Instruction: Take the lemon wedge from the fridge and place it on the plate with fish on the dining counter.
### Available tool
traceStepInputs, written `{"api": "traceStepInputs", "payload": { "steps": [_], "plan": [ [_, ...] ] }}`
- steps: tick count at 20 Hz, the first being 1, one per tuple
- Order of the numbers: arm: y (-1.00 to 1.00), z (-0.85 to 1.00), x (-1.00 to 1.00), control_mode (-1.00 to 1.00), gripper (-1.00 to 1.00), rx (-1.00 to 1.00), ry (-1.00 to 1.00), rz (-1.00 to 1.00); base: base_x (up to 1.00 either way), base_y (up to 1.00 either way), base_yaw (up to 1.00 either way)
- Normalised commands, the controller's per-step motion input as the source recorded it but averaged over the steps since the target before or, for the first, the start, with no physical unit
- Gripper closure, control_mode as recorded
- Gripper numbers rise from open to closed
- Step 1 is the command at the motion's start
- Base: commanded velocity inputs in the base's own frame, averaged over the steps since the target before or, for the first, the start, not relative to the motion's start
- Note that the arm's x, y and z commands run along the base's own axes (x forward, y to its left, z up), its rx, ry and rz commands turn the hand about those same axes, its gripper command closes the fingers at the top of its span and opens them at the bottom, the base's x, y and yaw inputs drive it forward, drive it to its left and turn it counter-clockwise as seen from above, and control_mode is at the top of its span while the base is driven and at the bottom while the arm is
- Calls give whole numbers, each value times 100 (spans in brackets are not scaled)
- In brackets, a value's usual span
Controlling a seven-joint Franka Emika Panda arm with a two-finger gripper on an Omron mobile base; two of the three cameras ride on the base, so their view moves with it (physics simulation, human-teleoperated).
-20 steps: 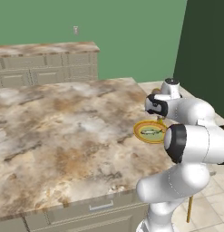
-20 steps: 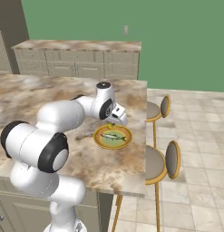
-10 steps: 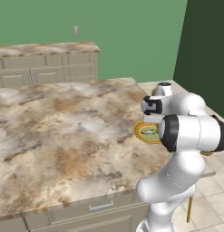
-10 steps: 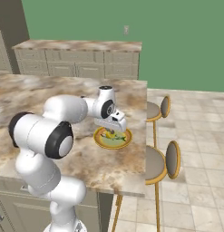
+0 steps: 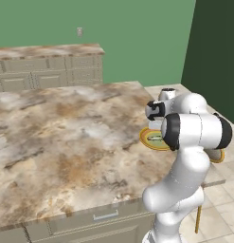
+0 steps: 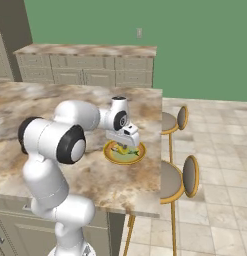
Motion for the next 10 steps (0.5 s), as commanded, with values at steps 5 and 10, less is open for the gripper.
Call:
{"api": "traceStepInputs", "payload": {
  "steps": [5,10],
  "plan": [
    [0,-5,12,-100,100,0,0,-10,0,0,0],
    [0,-11,14,-100,100,0,0,-11,0,0,0]
  ]
}}
